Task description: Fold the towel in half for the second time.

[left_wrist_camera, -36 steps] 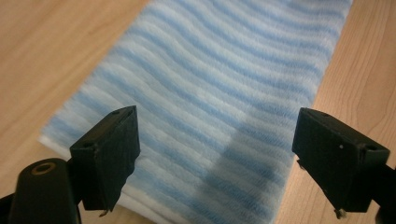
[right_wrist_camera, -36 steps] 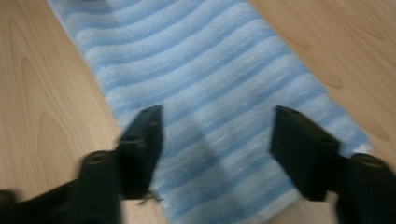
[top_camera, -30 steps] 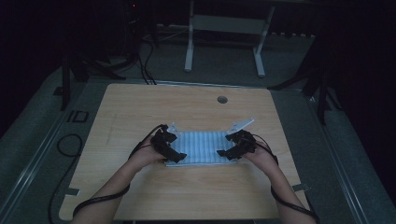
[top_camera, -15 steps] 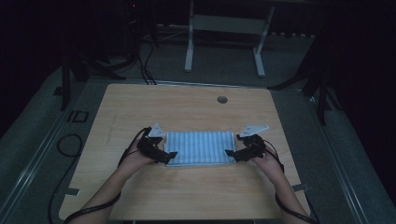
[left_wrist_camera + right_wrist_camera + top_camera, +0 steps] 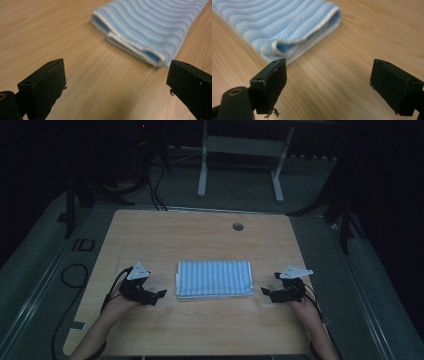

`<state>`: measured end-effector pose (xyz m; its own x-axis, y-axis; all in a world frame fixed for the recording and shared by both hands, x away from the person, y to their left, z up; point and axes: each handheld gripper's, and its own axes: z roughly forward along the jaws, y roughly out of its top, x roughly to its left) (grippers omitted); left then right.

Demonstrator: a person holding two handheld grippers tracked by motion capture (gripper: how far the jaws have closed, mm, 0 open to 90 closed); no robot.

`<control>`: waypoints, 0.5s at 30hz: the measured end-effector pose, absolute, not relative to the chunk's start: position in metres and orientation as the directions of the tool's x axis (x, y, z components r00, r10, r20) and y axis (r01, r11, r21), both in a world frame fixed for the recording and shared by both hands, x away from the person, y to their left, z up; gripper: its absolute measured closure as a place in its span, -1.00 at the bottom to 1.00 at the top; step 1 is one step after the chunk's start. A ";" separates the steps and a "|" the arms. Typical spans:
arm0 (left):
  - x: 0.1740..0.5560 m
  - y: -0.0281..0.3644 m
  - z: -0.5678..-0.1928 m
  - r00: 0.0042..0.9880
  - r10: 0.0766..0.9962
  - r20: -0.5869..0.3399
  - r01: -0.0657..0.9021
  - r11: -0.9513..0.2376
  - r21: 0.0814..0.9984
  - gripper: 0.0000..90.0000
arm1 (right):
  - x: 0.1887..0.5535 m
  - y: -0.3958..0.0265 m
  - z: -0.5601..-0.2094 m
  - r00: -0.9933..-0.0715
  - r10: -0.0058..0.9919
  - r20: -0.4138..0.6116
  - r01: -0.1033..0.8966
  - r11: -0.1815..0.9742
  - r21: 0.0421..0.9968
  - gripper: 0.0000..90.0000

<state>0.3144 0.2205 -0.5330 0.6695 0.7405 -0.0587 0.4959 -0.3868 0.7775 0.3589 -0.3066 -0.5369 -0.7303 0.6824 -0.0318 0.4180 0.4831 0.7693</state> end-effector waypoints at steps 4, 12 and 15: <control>0.306 0.234 -0.538 0.644 0.762 -0.064 0.510 -0.366 0.779 -0.94 | 0.350 -0.318 -0.539 -0.697 0.716 -0.041 0.427 0.461 0.778 -0.69; 0.295 0.259 -0.544 0.585 0.807 -0.076 0.526 -0.306 0.794 -0.94 | 0.336 -0.342 -0.542 -0.612 0.790 -0.045 0.444 0.390 0.807 -0.69; 0.290 0.269 -0.546 0.561 0.824 -0.083 0.533 -0.283 0.797 -0.94 | 0.333 -0.351 -0.544 -0.583 0.812 -0.033 0.457 0.361 0.813 -0.69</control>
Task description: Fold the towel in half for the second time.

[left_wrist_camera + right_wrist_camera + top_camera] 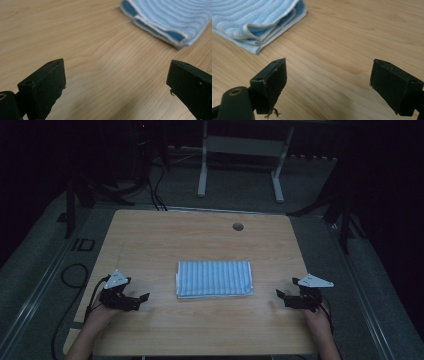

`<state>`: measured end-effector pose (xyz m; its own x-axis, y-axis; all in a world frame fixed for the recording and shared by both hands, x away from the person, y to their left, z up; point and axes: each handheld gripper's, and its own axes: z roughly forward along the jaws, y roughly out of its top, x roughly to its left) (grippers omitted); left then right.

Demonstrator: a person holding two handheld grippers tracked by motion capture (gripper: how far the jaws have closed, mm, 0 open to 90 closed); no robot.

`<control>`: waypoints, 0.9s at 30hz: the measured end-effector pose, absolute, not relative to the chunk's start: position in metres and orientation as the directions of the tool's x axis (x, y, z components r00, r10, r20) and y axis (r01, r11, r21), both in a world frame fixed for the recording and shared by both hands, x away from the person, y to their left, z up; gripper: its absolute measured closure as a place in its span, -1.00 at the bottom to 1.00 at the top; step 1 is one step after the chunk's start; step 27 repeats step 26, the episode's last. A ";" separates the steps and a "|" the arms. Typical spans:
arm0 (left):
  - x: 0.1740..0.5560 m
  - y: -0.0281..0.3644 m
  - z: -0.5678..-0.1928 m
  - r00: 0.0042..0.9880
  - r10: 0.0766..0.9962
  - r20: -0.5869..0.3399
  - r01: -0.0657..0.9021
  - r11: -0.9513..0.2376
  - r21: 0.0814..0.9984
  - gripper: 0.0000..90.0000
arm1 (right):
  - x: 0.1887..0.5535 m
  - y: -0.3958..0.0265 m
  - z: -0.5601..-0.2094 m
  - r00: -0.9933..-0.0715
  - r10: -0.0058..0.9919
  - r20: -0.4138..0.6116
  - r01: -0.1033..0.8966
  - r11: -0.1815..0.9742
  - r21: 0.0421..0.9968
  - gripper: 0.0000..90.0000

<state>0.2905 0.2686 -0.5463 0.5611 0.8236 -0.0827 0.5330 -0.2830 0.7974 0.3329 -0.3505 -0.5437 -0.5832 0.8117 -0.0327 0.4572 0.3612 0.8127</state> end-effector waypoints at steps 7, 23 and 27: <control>0.279 0.285 -0.549 0.491 0.866 -0.098 0.529 -0.207 0.823 -0.94 | 0.324 -0.360 -0.546 -0.508 0.861 -0.038 0.459 0.308 0.834 -0.69; 0.273 0.298 -0.552 0.401 0.909 -0.114 0.518 -0.121 0.847 -0.94 | 0.315 -0.377 -0.549 -0.336 0.941 -0.034 0.440 0.189 0.878 -0.68; 0.273 0.297 -0.553 0.403 0.908 -0.110 0.522 -0.129 0.843 -0.94 | 0.316 -0.376 -0.549 -0.338 0.940 -0.036 0.449 0.195 0.872 -0.68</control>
